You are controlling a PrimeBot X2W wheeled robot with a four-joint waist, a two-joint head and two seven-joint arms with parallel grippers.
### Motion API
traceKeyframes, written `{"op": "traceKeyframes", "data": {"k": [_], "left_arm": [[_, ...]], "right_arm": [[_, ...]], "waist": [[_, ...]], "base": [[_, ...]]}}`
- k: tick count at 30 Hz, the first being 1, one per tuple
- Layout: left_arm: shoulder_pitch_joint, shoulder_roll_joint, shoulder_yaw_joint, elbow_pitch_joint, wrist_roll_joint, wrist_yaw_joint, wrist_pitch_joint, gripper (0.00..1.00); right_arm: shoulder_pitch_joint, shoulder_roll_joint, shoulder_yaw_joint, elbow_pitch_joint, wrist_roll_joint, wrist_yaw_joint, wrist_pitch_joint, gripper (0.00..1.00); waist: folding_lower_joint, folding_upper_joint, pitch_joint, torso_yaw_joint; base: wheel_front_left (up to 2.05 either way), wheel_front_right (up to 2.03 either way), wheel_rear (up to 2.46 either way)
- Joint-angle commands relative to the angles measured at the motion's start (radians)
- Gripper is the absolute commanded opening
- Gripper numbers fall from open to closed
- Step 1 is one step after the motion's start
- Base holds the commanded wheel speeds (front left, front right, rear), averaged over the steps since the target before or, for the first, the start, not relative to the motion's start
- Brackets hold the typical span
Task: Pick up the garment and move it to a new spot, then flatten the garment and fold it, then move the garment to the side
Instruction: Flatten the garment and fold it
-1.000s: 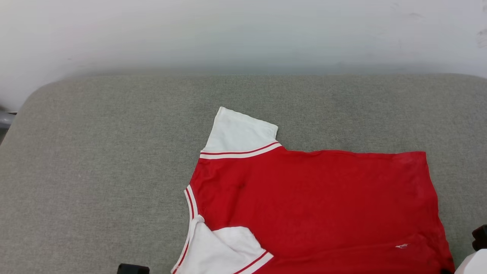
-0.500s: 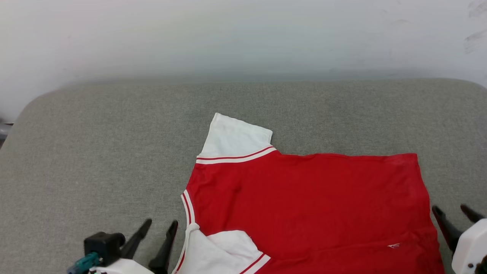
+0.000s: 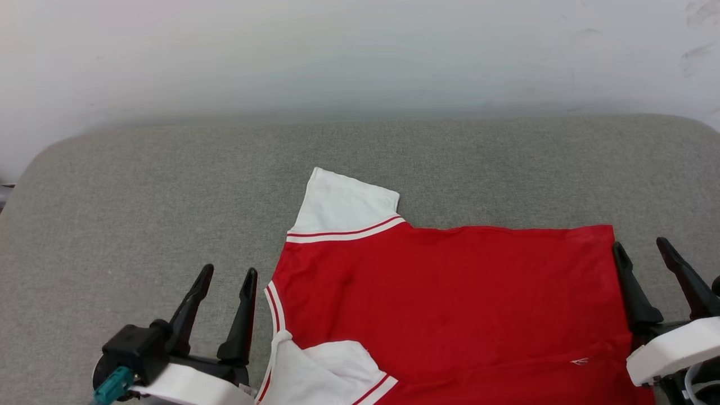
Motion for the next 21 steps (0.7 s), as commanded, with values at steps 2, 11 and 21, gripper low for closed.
{"op": "traceKeyframes", "data": {"k": [2, 11, 21], "left_arm": [[0.019, -0.016, 0.013, 0.009, 0.028, -0.016, -0.004, 1.00], [-0.014, -0.074, 0.080, 0.049, 0.138, -0.107, -0.003, 1.00], [-0.300, 0.029, 0.040, 0.129, 0.152, -0.193, 0.142, 1.00]], "right_arm": [[-0.002, 0.015, -0.003, -0.001, -0.016, -0.001, -0.035, 1.00], [-0.037, 0.057, 0.017, 0.030, -0.049, -0.001, -0.114, 1.00], [-0.112, 0.049, 0.060, -0.007, -0.072, -0.001, -0.094, 1.00]], "waist": [[0.0000, 0.0000, 0.006, -0.003], [0.0000, 0.0000, 0.055, -0.022], [0.0000, 0.0000, 0.197, -0.101]], "base": [[0.00, 0.00, 0.00], [0.00, 0.00, 0.00], [0.00, 0.00, 0.00]]}}
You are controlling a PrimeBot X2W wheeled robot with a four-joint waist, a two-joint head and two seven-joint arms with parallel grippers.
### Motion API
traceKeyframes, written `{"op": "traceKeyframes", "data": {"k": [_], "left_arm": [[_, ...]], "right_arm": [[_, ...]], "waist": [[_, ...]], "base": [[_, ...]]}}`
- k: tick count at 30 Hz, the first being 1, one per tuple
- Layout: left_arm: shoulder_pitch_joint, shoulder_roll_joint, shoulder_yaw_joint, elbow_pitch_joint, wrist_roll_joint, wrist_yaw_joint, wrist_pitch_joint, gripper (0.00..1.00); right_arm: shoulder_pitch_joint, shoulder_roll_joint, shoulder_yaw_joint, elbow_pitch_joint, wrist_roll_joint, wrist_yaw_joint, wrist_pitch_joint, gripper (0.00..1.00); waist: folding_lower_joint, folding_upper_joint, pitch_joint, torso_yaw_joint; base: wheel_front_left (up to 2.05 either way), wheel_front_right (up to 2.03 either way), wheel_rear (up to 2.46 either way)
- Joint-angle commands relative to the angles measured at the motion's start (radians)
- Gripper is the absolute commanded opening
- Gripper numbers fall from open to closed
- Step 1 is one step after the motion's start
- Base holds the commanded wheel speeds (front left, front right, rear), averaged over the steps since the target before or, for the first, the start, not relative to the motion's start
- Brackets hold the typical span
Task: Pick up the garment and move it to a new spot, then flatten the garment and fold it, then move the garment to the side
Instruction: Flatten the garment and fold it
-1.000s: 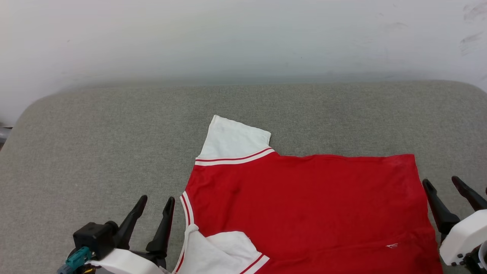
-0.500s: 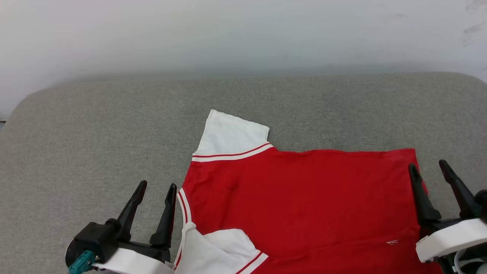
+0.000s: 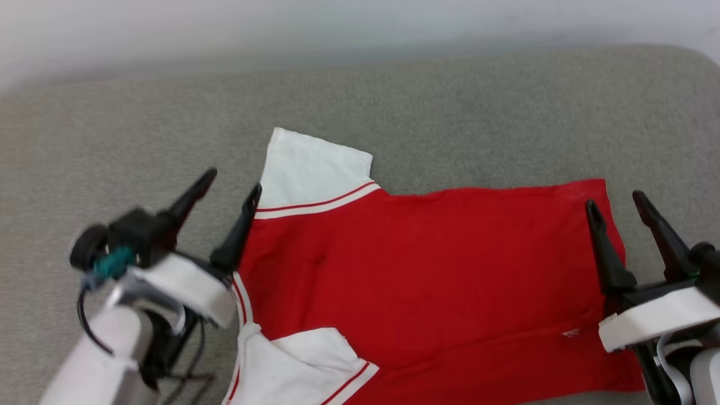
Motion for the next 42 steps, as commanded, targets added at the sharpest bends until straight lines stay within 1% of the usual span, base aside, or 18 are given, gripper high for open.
{"op": "traceKeyframes", "data": {"k": [1, 5, 7, 9, 12, 14, 17, 20, 22, 25, 31, 32, 33, 34, 36, 42], "left_arm": [[-0.038, 0.013, -0.008, 0.006, -0.010, -0.005, 0.026, 1.00], [-0.222, 0.095, -0.060, 0.041, -0.026, -0.019, 0.178, 1.00], [-0.304, 0.119, -0.083, 0.070, -0.062, -0.020, 0.261, 1.00], [-0.390, 0.158, -0.120, 0.090, -0.092, -0.021, 0.348, 1.00], [-0.481, 0.196, -0.151, 0.134, -0.177, -0.022, 0.495, 1.00], [-0.535, 0.218, -0.155, 0.177, -0.228, -0.022, 0.593, 1.00], [-0.595, 0.243, -0.165, 0.240, -0.285, -0.022, 0.749, 1.00], [-0.648, 0.258, -0.161, 0.288, -0.323, -0.009, 0.869, 1.00], [-0.675, 0.260, -0.157, 0.312, -0.333, 0.002, 0.910, 1.00], [-0.702, 0.251, -0.147, 0.349, -0.351, 0.017, 0.943, 1.00], [-0.726, 0.246, -0.160, 0.411, -0.348, 0.016, 0.957, 1.00], [-0.721, 0.243, -0.166, 0.424, -0.351, 0.020, 0.969, 0.95], [-0.712, 0.241, -0.169, 0.438, -0.356, 0.022, 0.981, 0.38], [-0.702, 0.237, -0.172, 0.448, -0.363, 0.022, 0.991, 0.00], [-0.687, 0.230, -0.170, 0.460, -0.376, 0.023, 0.992, 0.00], [-0.675, 0.214, -0.144, 0.468, -0.389, 0.014, 0.899, 0.00]], "right_arm": [[-0.021, -0.004, 0.004, -0.008, -0.003, -0.001, 0.001, 1.00], [-0.058, 0.010, 0.002, -0.016, 0.004, -0.001, -0.004, 1.00], [-0.070, 0.015, 0.010, -0.020, 0.005, -0.001, -0.006, 1.00], [-0.083, 0.016, 0.019, -0.019, 0.003, -0.001, -0.010, 1.00], [-0.096, 0.024, 0.024, -0.013, 0.008, -0.001, -0.022, 1.00], [-0.106, 0.032, 0.027, -0.010, 0.011, -0.001, -0.032, 1.00], [-0.110, 0.041, 0.033, -0.004, 0.014, -0.001, -0.044, 1.00], [-0.116, 0.049, 0.041, 0.005, 0.014, -0.001, -0.055, 1.00], [-0.125, 0.052, 0.047, 0.013, 0.014, -0.001, -0.062, 1.00], [-0.131, 0.058, 0.053, 0.024, 0.016, -0.001, -0.071, 1.00], [-0.148, 0.061, 0.056, 0.043, 0.016, -0.001, -0.082, 1.00], [-0.147, 0.061, 0.055, 0.045, 0.016, -0.001, -0.083, 1.00], [-0.146, 0.062, 0.054, 0.049, 0.015, -0.001, -0.085, 1.00], [-0.145, 0.062, 0.055, 0.052, 0.013, -0.001, -0.085, 1.00], [-0.146, 0.061, 0.053, 0.056, 0.009, -0.001, -0.084, 1.00], [-0.147, 0.037, 0.045, 0.053, 0.004, -0.001, -0.059, 1.00]], "waist": [[-0.0001, 0.0000, 0.055, -0.041], [-0.0001, 0.0000, 0.113, -0.079], [-0.0001, 0.0000, 0.141, -0.099], [-0.0001, 0.0000, 0.168, -0.121], [-0.0001, 0.0000, 0.201, -0.153], [-0.0001, 0.0000, 0.221, -0.172], [-0.0001, 0.0000, 0.248, -0.193], [-0.0001, 0.0000, 0.273, -0.209], [-0.0001, 0.0000, 0.289, -0.218], [-0.0001, 0.0000, 0.310, -0.228], [-0.0001, 0.0000, 0.337, -0.238], [-0.0001, 0.0000, 0.339, -0.237], [-0.0001, 0.0000, 0.339, -0.236], [-0.0001, 0.0000, 0.338, -0.235], [-0.0001, 0.0000, 0.333, -0.231], [-0.0001, 0.0000, 0.295, -0.205]], "base": [[0.00, 0.00, 0.00], [0.00, 0.00, 0.00], [0.00, 0.00, 0.00], [0.00, 0.00, 0.00], [0.00, 0.00, 0.00], [0.00, 0.00, 0.00], [0.00, 0.00, 0.00], [0.00, 0.00, 0.00], [0.00, 0.00, 0.00], [0.00, 0.00, 0.00], [0.00, 0.00, 0.00], [0.00, 0.00, 0.00], [0.00, 0.00, 0.00], [0.00, 0.00, 0.00], [0.00, 0.00, 0.00], [0.00, 0.00, 0.00]]}}
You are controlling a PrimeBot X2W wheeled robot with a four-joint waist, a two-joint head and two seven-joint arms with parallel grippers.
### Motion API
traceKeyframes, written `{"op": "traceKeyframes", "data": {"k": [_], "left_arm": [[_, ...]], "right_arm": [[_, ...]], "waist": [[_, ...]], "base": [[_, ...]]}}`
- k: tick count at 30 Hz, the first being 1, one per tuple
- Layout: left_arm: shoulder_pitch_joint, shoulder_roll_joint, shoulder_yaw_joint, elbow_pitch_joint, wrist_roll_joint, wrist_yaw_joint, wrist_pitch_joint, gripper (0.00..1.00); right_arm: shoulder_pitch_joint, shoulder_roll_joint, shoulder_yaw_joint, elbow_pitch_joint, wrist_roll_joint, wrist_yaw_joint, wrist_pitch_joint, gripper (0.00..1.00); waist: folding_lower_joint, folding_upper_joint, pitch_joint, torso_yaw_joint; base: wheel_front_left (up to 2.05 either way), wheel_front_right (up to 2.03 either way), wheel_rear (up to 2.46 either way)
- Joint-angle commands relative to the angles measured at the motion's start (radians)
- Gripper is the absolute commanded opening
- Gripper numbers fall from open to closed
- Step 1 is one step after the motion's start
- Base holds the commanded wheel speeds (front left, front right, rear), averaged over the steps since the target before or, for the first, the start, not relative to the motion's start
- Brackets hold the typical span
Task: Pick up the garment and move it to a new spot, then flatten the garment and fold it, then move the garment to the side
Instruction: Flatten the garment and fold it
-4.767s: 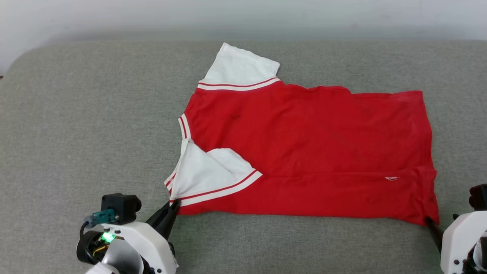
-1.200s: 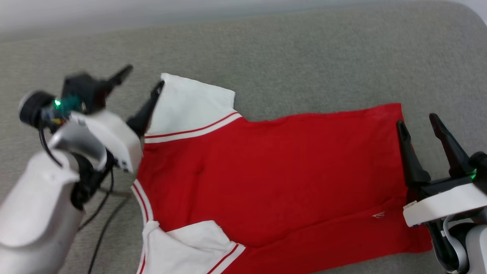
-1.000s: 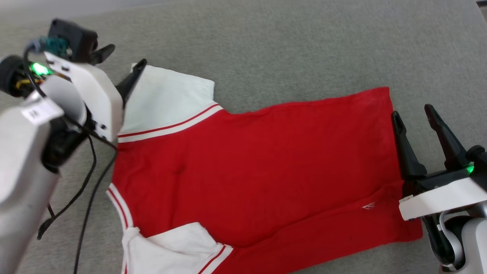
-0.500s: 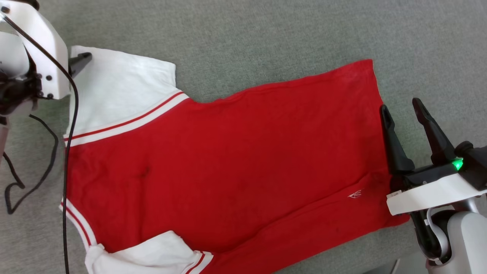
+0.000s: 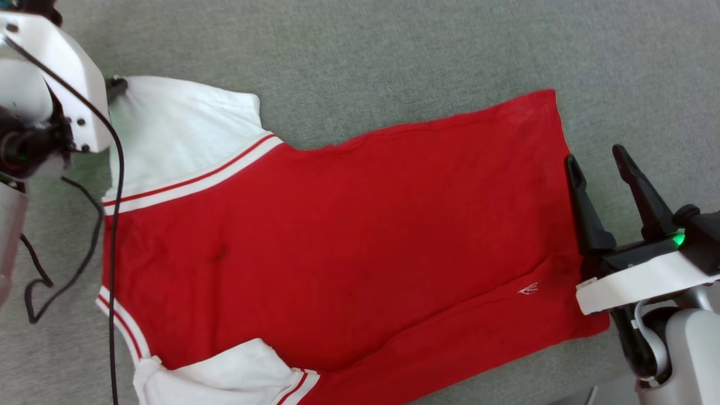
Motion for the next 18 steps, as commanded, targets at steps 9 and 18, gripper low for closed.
{"op": "traceKeyframes", "data": {"k": [9, 18], "left_arm": [[0.075, -0.049, 0.051, -0.010, -0.062, -0.015, -0.139, 0.00], [0.205, -0.034, 0.013, -0.241, -0.044, -0.025, -0.220, 0.00]], "right_arm": [[0.016, -0.085, -0.004, -0.014, 0.015, -0.001, 0.132, 1.00], [-0.033, -0.215, 0.001, -0.009, 0.072, -0.001, 0.454, 1.00]], "waist": [[-0.0001, 0.0000, -0.112, 0.071], [-0.0001, 0.0000, -0.171, 0.150]], "base": [[0.00, 0.00, 0.00], [0.00, 0.00, 0.00]]}}
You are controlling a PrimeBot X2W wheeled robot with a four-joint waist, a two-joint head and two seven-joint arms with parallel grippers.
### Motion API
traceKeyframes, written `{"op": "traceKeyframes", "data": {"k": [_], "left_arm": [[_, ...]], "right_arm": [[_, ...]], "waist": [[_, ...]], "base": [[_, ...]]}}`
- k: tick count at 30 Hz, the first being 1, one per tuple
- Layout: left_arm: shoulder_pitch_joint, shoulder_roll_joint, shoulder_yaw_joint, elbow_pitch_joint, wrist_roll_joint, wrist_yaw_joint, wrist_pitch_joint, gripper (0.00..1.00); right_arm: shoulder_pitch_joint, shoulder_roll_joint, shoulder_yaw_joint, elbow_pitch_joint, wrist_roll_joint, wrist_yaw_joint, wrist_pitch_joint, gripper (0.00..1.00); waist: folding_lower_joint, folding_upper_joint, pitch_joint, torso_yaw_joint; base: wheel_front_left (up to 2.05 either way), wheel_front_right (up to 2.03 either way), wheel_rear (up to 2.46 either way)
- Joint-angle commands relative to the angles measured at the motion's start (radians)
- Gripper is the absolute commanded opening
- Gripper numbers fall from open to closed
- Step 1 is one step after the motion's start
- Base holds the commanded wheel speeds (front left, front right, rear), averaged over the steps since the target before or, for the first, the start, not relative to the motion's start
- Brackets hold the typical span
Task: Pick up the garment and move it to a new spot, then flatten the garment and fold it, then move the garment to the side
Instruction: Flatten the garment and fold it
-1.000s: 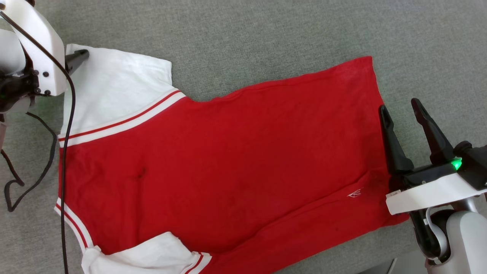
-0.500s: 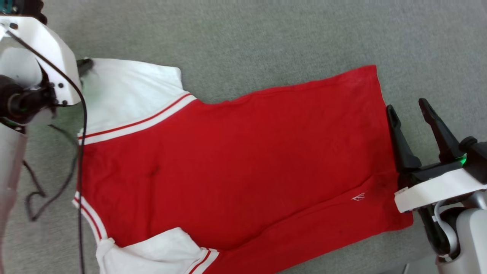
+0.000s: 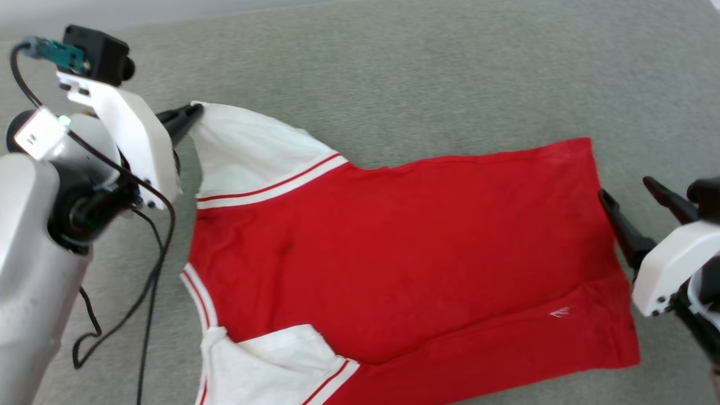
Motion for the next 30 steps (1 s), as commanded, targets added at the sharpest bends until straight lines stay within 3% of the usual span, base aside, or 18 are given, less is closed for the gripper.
{"op": "traceKeyframes", "data": {"k": [1, 8, 12, 21, 26, 27, 29, 30], "left_arm": [[0.032, 0.011, -0.003, -0.043, 0.007, 0.004, -0.012, 0.00], [0.144, 0.024, -0.003, -0.274, 0.014, 0.050, -0.040, 0.00], [0.181, 0.035, -0.009, -0.381, 0.031, 0.074, -0.045, 0.00], [0.205, 0.018, -0.035, -0.524, 0.062, 0.102, -0.057, 0.00], [0.218, 0.009, -0.049, -0.550, 0.064, 0.102, -0.062, 0.00], [0.219, 0.008, -0.050, -0.552, 0.063, 0.101, -0.063, 0.00], [0.222, 0.007, -0.053, -0.551, 0.062, 0.100, -0.066, 0.00], [0.225, 0.006, -0.054, -0.549, 0.060, 0.101, -0.068, 0.00]], "right_arm": [[-0.031, -0.018, 0.000, 0.005, 0.013, -0.001, 0.047, 1.00], [-0.133, -0.097, 0.005, 0.060, 0.061, -0.001, 0.299, 1.00], [-0.215, -0.135, 0.005, 0.118, 0.063, -0.001, 0.382, 1.00], [-0.305, -0.180, 0.037, 0.266, 0.028, -0.001, 0.418, 1.00], [-0.304, -0.168, 0.084, 0.338, 0.023, -0.001, 0.405, 1.00], [-0.302, -0.167, 0.093, 0.352, 0.025, 0.000, 0.404, 0.83], [-0.304, -0.164, 0.103, 0.374, 0.027, 0.000, 0.392, 0.18], [-0.307, -0.163, 0.102, 0.383, 0.029, -0.001, 0.381, 0.00]], "waist": [[0.0001, 0.0000, -0.010, 0.032], [0.0001, 0.0000, 0.024, 0.094], [0.0001, 0.0000, 0.054, 0.128], [0.0001, 0.0000, 0.109, 0.195], [0.0001, 0.0000, 0.118, 0.211], [0.0001, 0.0000, 0.119, 0.213], [0.0001, 0.0000, 0.117, 0.215], [0.0001, 0.0000, 0.115, 0.216]], "base": [[0.00, 0.00, 0.00], [0.00, 0.00, 0.00], [0.00, 0.00, 0.00], [0.00, 0.00, 0.00], [0.00, 0.00, 0.00], [0.00, 0.00, 0.00], [0.00, 0.00, 0.00], [0.00, 0.00, 0.00]]}}
